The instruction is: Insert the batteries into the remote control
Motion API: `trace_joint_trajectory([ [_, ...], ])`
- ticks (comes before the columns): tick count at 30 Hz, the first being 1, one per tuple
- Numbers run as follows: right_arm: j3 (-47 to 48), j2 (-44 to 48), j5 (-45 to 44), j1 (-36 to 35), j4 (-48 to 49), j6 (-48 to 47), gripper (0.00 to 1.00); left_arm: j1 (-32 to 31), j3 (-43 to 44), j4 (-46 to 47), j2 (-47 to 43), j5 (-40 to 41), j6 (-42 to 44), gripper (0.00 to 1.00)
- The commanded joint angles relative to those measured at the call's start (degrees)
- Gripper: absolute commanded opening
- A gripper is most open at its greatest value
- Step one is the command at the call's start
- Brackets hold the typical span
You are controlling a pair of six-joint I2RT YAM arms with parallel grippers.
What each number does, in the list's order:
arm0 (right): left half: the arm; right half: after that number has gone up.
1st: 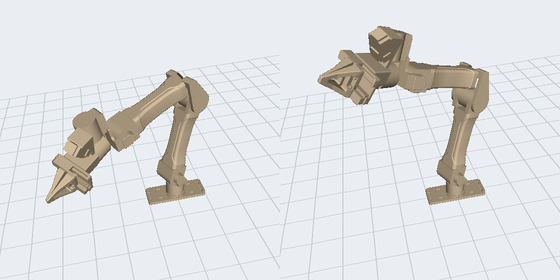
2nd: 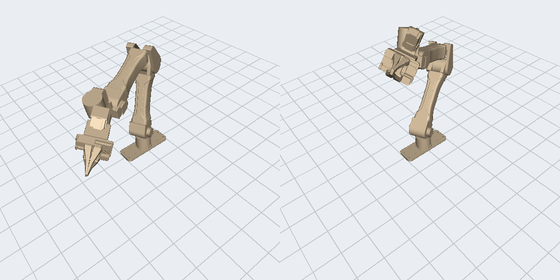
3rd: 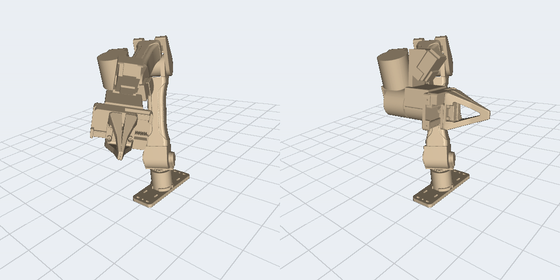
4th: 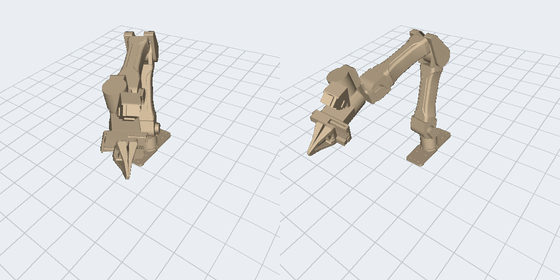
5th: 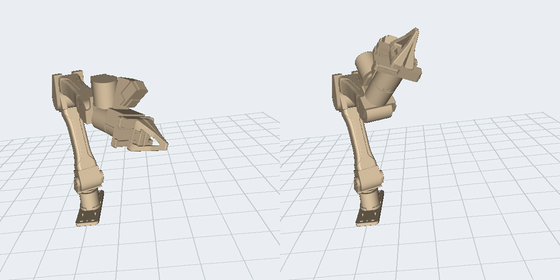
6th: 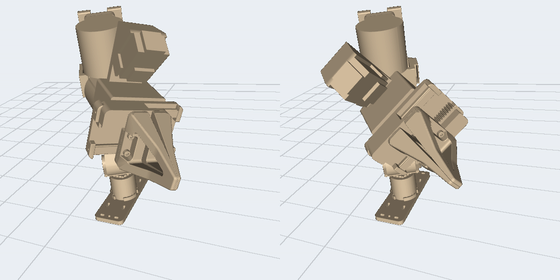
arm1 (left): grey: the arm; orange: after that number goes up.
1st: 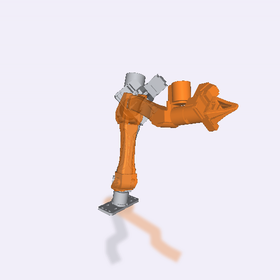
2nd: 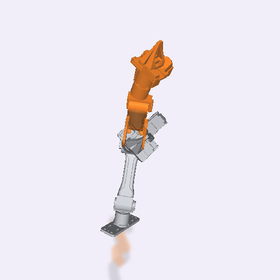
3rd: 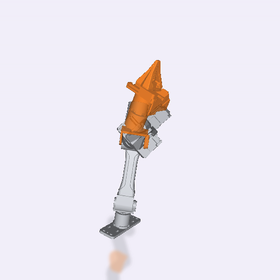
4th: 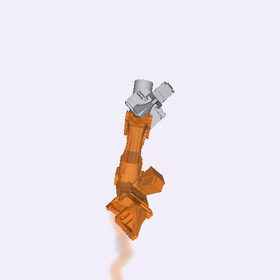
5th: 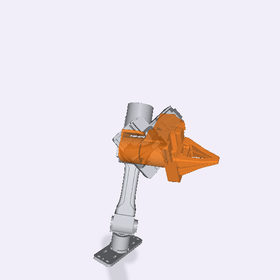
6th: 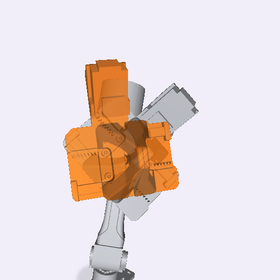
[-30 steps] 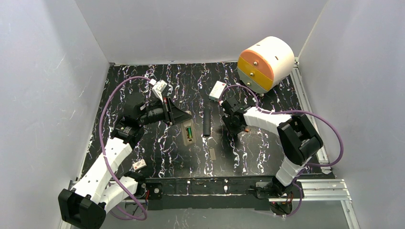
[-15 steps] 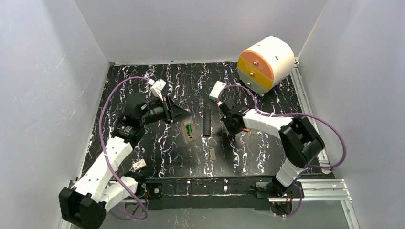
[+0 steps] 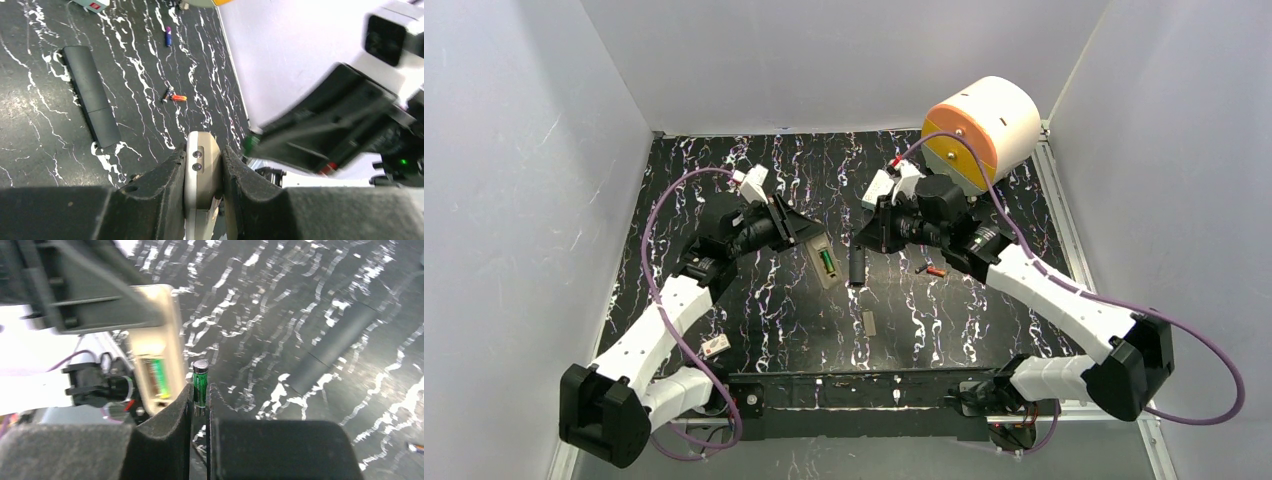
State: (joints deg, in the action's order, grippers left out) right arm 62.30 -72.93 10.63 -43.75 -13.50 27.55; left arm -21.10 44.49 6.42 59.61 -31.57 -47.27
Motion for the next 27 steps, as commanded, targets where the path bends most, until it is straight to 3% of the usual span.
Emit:
trace_joint_trajectory([
  [1,0.75,3.02,11.18,-0.25,9.77,5.13,0.08,0.21,0.64,1.95,1.62,6.09,-5.73,0.00],
  [5,-3.34,5.59,18.43,-0.23,18.01,4.22,0.08,0.23,1.12,2.73,3.42,4.56,-7.99,0.00],
  [10,-3.07,4.72,18.63,-0.29,17.04,3.88,0.08,-0.04,0.55,7.58,5.27,-0.71,-10.79,0.00],
  [13,-0.28,2.56,15.29,-0.55,11.81,5.19,0.09,-0.10,-0.12,11.36,8.78,-3.89,-13.60,0.00],
  [18,7.13,-0.88,6.24,-0.64,-5.98,3.68,0.11,-0.37,-3.69,20.52,11.55,-4.66,-17.81,0.00],
  [23,11.56,-2.33,5.31,-0.91,-15.19,1.97,0.14,-1.58,-3.37,27.76,14.03,-8.58,-17.63,0.00],
  [27,11.53,-2.88,6.64,-0.99,-16.40,0.85,0.17,-2.41,-3.00,30.84,15.87,-10.12,-18.32,0.00],
])
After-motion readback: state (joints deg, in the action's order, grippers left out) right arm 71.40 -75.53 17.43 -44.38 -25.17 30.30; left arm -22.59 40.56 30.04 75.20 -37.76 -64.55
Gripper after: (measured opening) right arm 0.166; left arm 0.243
